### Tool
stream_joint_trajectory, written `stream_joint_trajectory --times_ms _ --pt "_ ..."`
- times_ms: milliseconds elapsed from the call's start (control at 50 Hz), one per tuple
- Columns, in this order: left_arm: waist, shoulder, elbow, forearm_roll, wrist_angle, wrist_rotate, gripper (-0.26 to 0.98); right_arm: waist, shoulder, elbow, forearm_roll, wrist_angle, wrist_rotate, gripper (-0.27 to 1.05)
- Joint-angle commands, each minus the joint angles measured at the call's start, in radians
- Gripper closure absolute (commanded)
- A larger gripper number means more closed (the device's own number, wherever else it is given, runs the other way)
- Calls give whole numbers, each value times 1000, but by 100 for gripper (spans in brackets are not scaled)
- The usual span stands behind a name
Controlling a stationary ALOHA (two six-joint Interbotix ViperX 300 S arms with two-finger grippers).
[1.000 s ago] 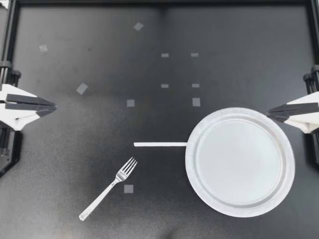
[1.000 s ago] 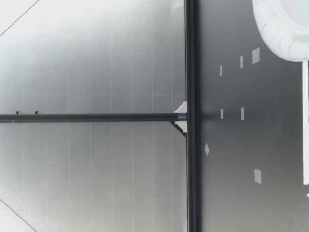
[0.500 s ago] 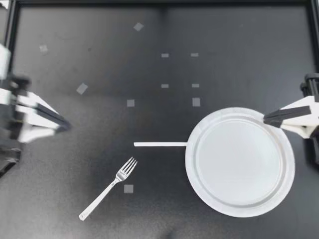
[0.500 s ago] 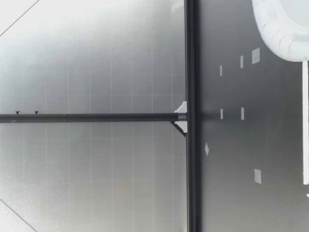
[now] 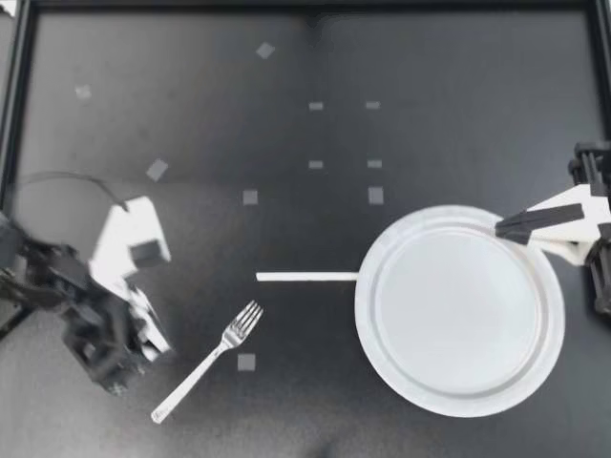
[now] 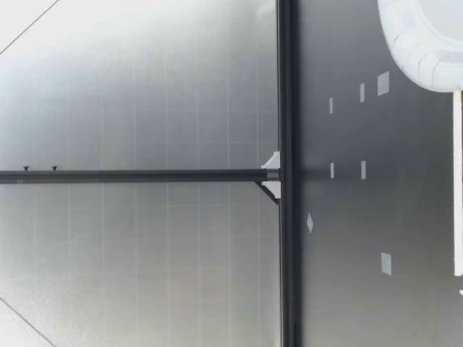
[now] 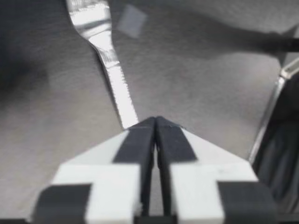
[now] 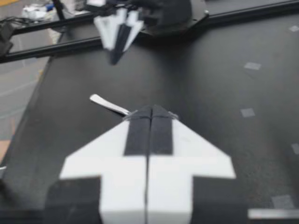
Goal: Pick up the fork and place it on the plate.
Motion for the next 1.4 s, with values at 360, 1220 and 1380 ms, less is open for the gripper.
stream_joint_trajectory --times_ms 360,1220,1380 --pt "-58 204 -178 -25 114 -61 14 -20 6 37 2 -15 25 83" --pt "55 410 -262 118 101 -77 14 -20 2 55 2 -67 31 83" --pt "43 411 -267 109 106 -94 14 -20 2 63 2 -67 31 83"
